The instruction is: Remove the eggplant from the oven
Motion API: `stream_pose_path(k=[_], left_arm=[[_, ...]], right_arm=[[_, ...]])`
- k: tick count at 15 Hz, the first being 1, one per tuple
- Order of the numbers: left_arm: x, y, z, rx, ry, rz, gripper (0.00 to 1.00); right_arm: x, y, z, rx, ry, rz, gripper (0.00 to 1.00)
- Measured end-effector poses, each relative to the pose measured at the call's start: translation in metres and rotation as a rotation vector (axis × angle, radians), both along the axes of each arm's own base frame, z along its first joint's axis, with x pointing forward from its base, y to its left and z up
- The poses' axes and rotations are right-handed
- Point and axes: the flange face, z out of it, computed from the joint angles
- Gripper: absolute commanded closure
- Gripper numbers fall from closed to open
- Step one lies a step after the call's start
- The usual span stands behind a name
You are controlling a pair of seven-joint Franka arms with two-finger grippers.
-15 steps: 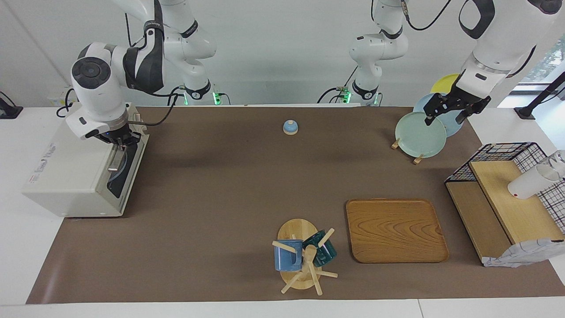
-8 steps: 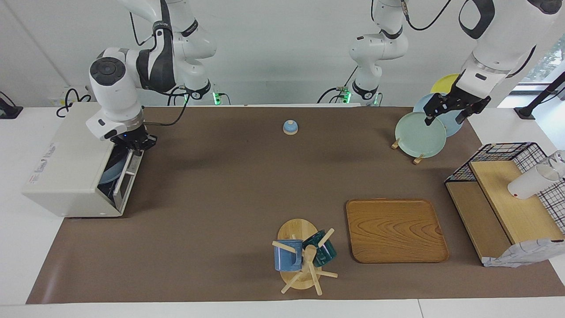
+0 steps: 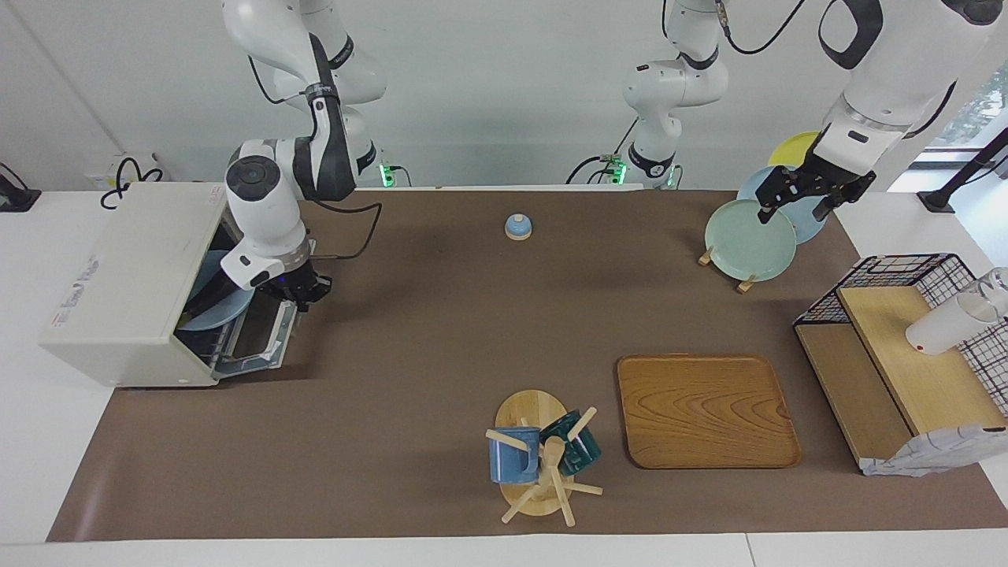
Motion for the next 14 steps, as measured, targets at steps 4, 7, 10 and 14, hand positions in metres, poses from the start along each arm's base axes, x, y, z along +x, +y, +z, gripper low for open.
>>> stream_pose_path(k=[4,7,10,14], left_arm=[[0.0,0.0,0.0,0.0,0.0,0.0,0.0],[0.0,0.0,0.0,0.0,0.0,0.0,0.0],[0.0,0.0,0.0,0.0,0.0,0.0,0.0],[0.0,0.0,0.0,0.0,0.0,0.0,0.0]], right_arm=[[0.006,-0.002,-0.038,0.03,0.022,-0.036,1.0],[0.013,0.0,-0.031,0.06,0.003,-0.069,1.0],[0.014,0.034,-0.027,0.104,-0.004,-0.096,1.0],[0.02,0.075,0.01,0.109,0.017,-0.138,0.51]])
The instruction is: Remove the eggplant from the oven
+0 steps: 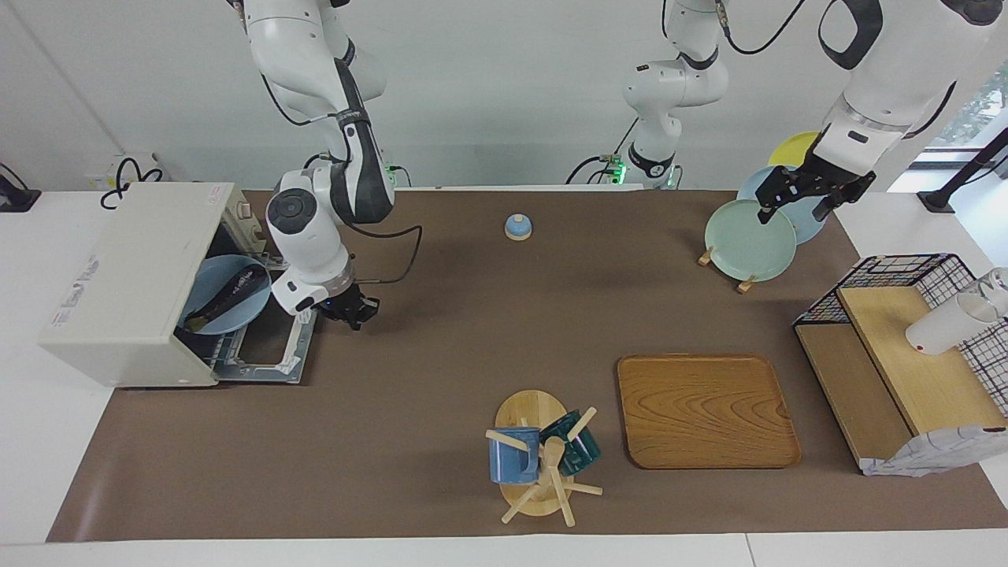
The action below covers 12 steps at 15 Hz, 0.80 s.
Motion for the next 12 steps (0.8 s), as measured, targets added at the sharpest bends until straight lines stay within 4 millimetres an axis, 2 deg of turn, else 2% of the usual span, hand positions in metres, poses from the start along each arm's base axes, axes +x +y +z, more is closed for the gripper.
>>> stream_pose_path(k=[1,2,5,9,12], left_arm=[[0.0,0.0,0.0,0.0,0.0,0.0,0.0],[0.0,0.0,0.0,0.0,0.0,0.0,0.0],[0.0,0.0,0.0,0.0,0.0,0.0,0.0],[0.0,0.0,0.0,0.0,0.0,0.0,0.0],[0.0,0.0,0.0,0.0,0.0,0.0,0.0]], right_arm=[[0.001,-0.005,0.014,-0.006,0.009,-0.013,0.41],[0.001,-0.014,0.028,-0.03,0.016,-0.012,0.39],[-0.008,-0.049,0.056,-0.192,0.044,0.018,0.46],[-0.018,-0.073,0.062,-0.257,0.095,-0.027,0.47],[-0.02,-0.106,0.057,-0.251,0.117,-0.031,0.5]])
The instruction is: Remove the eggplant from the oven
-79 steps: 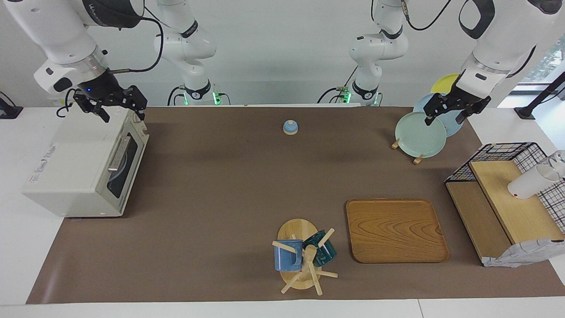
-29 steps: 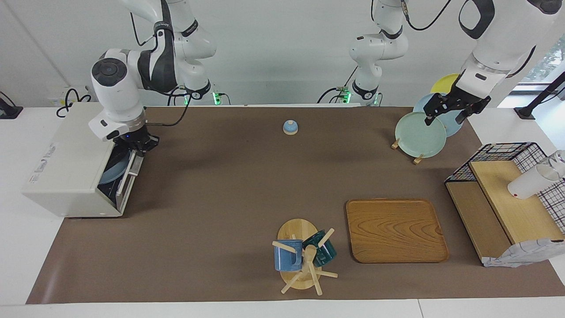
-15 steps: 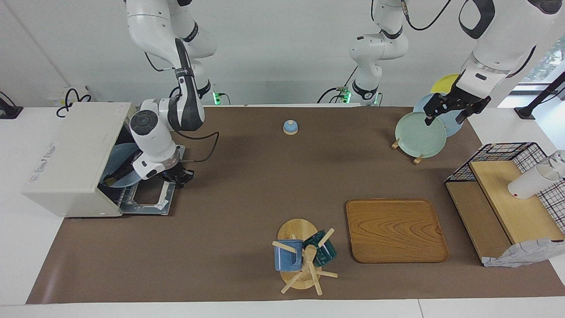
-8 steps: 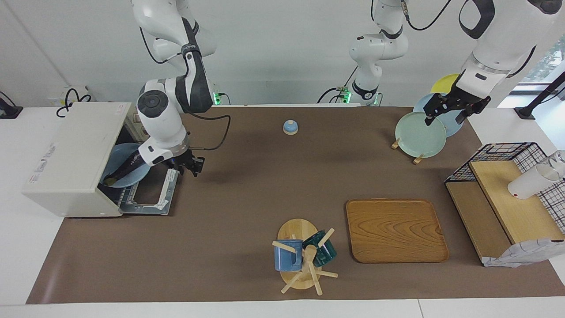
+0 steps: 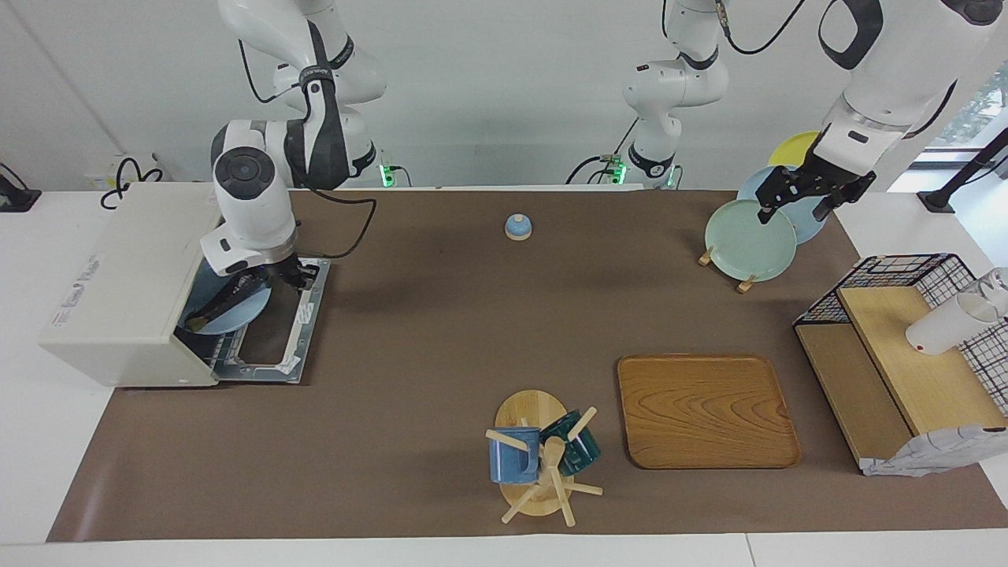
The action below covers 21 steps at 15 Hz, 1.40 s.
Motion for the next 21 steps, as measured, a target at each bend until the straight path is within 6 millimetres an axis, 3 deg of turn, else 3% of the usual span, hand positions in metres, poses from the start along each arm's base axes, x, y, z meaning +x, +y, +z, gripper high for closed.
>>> stream_pose_path(k=[3,7,10,11,14,17,19,21], left_arm=[[0.0,0.0,0.0,0.0,0.0,0.0,0.0],[0.0,0.0,0.0,0.0,0.0,0.0,0.0],[0.0,0.0,0.0,0.0,0.0,0.0,0.0],[0.0,0.0,0.0,0.0,0.0,0.0,0.0],[0.0,0.0,0.0,0.0,0.0,0.0,0.0],[0.0,0.0,0.0,0.0,0.0,0.0,0.0],[0.0,0.0,0.0,0.0,0.0,0.0,0.0],[0.0,0.0,0.0,0.0,0.0,0.0,0.0]], right_arm=[[-0.002,-0.028,-0.01,0.017,-0.011,0.02,0.53],[-0.005,-0.027,-0.026,0.027,-0.049,0.038,0.58],[-0.01,-0.026,-0.035,0.033,-0.062,0.055,0.83],[-0.011,-0.026,-0.036,0.037,-0.06,0.073,0.97],[-0.015,-0.037,-0.035,0.049,-0.057,0.138,1.0],[-0.017,-0.034,-0.03,0.055,-0.046,0.182,1.0],[-0.015,-0.015,-0.024,0.055,-0.027,0.233,1.0],[-0.009,0.038,-0.005,0.048,-0.001,0.305,1.0]])
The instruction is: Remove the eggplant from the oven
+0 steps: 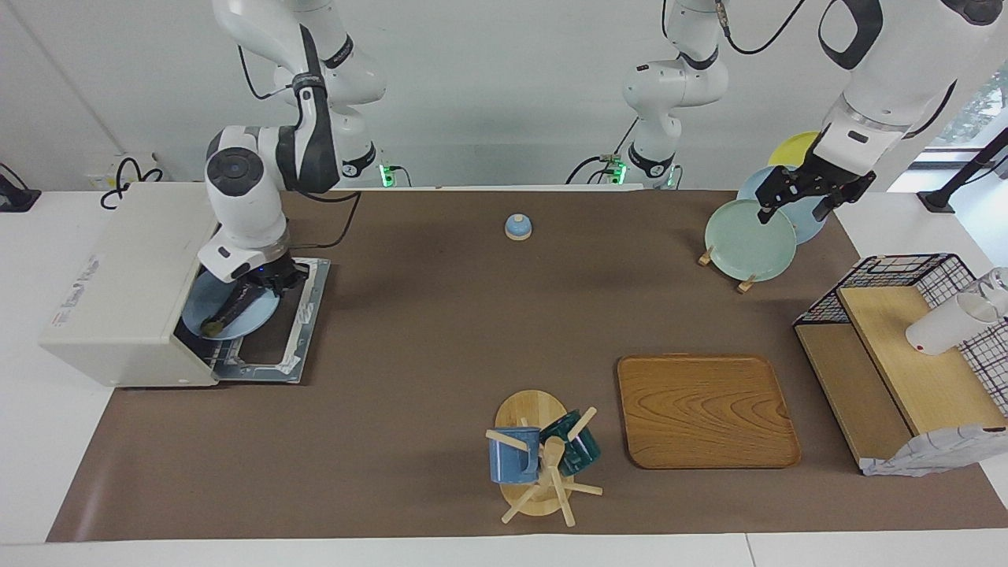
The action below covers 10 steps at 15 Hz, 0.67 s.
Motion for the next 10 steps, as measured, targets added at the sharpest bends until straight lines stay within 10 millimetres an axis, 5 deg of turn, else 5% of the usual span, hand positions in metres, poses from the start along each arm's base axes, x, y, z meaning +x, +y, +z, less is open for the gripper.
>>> stream_pose_path(k=[4,10], left_arm=[[0.0,0.0,0.0,0.0,0.0,0.0,0.0],[0.0,0.0,0.0,0.0,0.001,0.0,0.0]], right_arm=[[-0.001,0.133,0.043,-0.014,-0.034,0.003,1.0],[0.004,0.287,0.064,-0.001,-0.06,-0.125,1.0]])
